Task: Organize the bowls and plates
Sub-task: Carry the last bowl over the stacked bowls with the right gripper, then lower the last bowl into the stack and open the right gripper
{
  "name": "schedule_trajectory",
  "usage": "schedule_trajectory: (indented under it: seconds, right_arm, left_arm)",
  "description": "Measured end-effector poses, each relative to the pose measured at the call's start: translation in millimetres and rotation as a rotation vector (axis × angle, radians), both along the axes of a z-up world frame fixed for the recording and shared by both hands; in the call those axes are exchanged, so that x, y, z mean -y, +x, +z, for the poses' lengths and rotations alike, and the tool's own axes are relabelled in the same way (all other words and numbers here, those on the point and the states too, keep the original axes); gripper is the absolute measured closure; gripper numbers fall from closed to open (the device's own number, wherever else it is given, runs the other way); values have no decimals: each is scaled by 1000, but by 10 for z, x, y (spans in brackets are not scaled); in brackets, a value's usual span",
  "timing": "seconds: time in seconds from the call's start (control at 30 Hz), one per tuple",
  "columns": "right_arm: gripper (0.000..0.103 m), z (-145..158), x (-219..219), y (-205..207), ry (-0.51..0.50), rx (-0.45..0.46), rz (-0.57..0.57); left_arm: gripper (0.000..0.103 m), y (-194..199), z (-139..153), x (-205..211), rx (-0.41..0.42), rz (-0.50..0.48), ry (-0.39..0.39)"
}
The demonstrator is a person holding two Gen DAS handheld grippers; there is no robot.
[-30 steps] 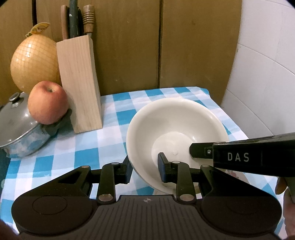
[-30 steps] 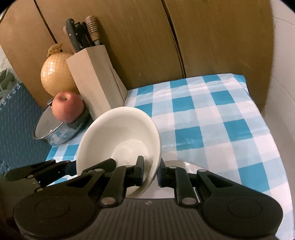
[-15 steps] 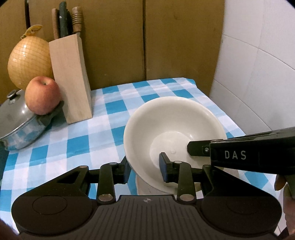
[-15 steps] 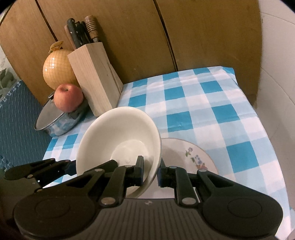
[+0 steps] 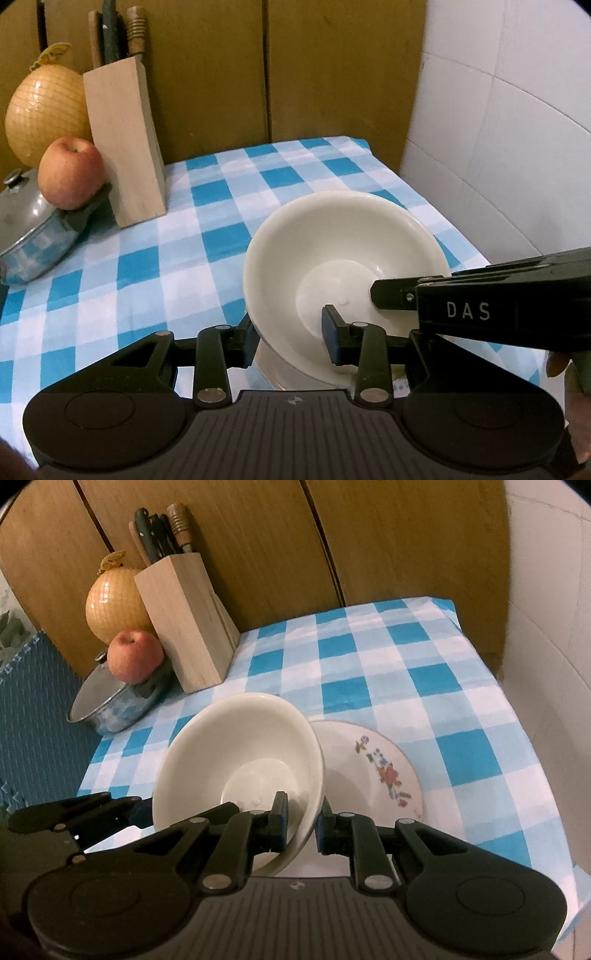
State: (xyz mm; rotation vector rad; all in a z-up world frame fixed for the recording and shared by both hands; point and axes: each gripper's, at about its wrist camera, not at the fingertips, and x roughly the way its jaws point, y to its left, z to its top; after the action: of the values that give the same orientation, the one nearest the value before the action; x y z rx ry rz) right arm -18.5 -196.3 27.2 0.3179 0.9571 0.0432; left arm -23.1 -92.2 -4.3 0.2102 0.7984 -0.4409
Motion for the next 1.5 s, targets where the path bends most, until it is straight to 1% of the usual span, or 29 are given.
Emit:
schedule_trajectory:
  seconds: [0.17, 0.3, 0.4, 0.43, 0.53, 0.6, 0.7, 0.77, 0.8, 0.83, 0.93, 0.97, 1.03, 1.1, 1.2, 1.3, 1.37, 1.43, 1.5]
  right_arm:
    - [89, -47, 4, -4, -15, -26, -4]
    - [88, -84, -7, 22, -24, -58, -4]
    - [81, -130, 28, 63, 20, -86, -7]
    - [81, -135, 23, 68, 17, -85, -4]
    - [80, -108, 7, 65, -32, -70, -15]
    - [79, -73, 40, 48, -39, -49, -29]
    - [78, -11, 69, 13, -101, -7, -64]
    - [78, 25, 85, -5, -124, 14, -77]
    - [78, 47, 96, -20, -120, 24, -79]
    - [78, 70, 105, -33, -115, 34, -78]
    - [77, 159, 87, -89, -114, 85, -71]
    - [77, 197, 66, -116, -121, 107, -68]
    - [75, 247, 19, -152, -144, 141, -62]
    - [74, 275, -32, -189, -176, 166, -63]
    - [72, 275, -75, -229, -210, 181, -67]
    - [70, 257, -82, -249, -187, 176, -69]
    - [69, 244, -109, -268, -179, 175, -66]
    - [65, 231, -153, -285, -194, 175, -56]
    - [64, 219, -188, -297, -209, 175, -51]
  left_arm:
    - [59, -11, -62, 11, -42, -18, 2]
    - [58, 61, -107, -3, -97, -17, -13]
    - [58, 89, -145, -7, -121, -16, -16]
    - [58, 99, -157, -3, -122, -14, -11]
    - [57, 133, -186, 3, -127, -4, 5]
    - [57, 140, -181, -2, -119, 0, 5]
    - [54, 114, -128, 3, -80, 0, 8]
    - [49, 100, -97, 4, -59, -1, 9]
    - [48, 98, -85, -2, -54, 3, 8]
    - [44, 98, -70, -21, -50, 9, 3]
    - [39, 85, 14, -101, -36, 21, -30]
    - [35, 80, 50, -123, -27, 27, -40]
    - [29, 66, 126, -168, 1, 46, -57]
    - [28, 60, 185, -202, 33, 74, -62]
    - [26, 78, 208, -245, 60, 122, -53]
    - [25, 108, 189, -285, 46, 154, -56]
    - [22, 103, 170, -304, 44, 163, -54]
    - [18, 72, 147, -301, 45, 170, -43]
    - [18, 46, 127, -296, 42, 170, -36]
